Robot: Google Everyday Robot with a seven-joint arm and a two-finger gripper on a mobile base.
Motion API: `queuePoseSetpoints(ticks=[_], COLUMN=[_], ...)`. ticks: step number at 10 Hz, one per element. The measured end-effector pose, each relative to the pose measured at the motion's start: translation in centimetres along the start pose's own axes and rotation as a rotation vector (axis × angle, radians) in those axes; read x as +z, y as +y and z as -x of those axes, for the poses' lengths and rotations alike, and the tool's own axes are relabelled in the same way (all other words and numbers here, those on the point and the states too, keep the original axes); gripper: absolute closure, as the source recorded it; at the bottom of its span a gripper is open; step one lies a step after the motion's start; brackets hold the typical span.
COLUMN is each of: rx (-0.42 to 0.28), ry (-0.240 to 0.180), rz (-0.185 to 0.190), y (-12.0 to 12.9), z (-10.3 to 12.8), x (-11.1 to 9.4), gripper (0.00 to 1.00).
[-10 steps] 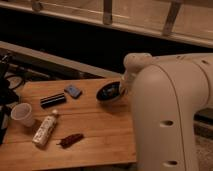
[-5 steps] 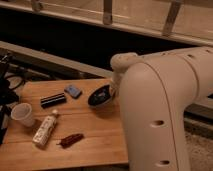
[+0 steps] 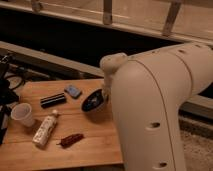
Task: Drag the ceramic bowl in a circle
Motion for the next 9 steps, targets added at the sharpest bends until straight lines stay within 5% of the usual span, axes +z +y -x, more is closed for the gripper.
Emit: queuePoseSetpoints(ticks=[9], rx=[-0.051], ry=[-0.013], rz=[-0.012], y=[1.42], z=[-1.78], x=[0.43], gripper=[1.0])
